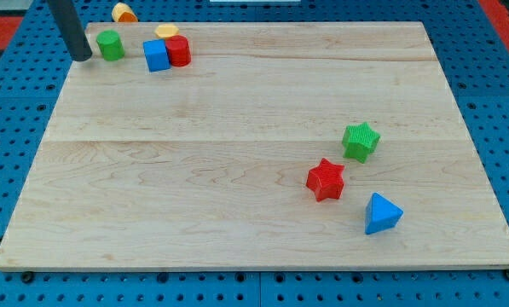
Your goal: Slide the green circle to the yellow hexagon
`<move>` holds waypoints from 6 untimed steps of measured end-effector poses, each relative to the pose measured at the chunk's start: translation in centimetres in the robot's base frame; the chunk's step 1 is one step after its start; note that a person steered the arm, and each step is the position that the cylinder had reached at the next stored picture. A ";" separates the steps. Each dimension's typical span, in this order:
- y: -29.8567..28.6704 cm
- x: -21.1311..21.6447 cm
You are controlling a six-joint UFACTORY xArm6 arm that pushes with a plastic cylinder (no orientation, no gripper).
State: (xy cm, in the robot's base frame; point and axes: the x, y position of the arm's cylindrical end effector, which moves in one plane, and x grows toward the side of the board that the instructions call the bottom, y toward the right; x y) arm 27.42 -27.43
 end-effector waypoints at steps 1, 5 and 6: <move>1.9 -1.1; 5.9 -5.6; 7.3 -5.6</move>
